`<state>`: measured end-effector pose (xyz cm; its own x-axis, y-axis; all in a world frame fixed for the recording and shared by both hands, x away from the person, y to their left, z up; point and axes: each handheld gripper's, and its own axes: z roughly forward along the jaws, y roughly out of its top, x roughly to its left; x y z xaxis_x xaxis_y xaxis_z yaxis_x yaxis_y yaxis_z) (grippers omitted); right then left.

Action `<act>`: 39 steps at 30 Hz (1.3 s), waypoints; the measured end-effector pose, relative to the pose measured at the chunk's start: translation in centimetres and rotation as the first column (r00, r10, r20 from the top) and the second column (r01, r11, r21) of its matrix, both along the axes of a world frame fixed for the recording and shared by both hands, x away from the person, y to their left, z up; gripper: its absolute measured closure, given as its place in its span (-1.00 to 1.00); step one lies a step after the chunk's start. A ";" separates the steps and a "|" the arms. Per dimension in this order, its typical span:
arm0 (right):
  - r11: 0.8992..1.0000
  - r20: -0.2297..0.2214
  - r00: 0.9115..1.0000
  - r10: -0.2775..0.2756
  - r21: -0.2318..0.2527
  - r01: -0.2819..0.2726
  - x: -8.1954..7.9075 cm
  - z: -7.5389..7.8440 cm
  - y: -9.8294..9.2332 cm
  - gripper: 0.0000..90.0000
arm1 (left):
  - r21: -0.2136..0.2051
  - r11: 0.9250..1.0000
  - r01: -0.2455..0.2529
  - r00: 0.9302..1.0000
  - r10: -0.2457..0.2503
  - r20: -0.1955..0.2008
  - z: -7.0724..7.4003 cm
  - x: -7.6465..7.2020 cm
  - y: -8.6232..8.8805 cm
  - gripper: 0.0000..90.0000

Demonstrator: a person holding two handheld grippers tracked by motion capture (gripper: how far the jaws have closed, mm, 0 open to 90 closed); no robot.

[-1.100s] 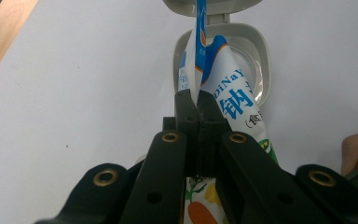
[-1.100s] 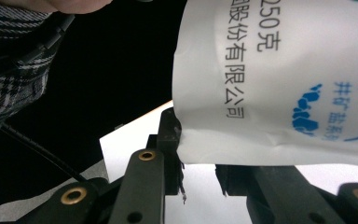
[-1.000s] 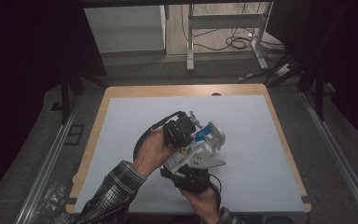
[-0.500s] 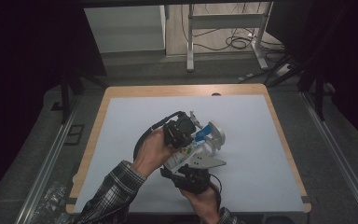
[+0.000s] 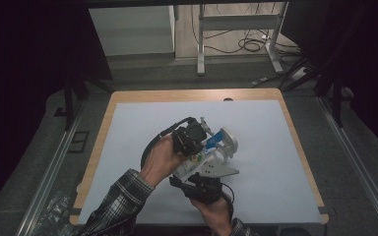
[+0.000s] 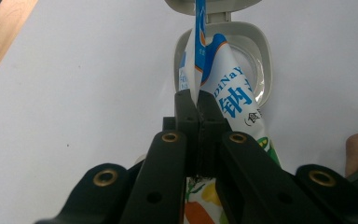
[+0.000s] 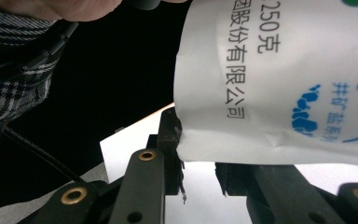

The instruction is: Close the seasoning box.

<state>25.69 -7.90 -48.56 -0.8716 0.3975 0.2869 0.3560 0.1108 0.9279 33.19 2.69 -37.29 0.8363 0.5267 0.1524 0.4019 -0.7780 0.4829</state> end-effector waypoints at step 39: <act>1.000 0.005 1.000 0.002 0.015 -0.002 -0.2 0.3 0.0 0.62 | 0.018 1.000 0.001 1.000 -0.001 -0.008 0.1 0.0 -0.2 1.00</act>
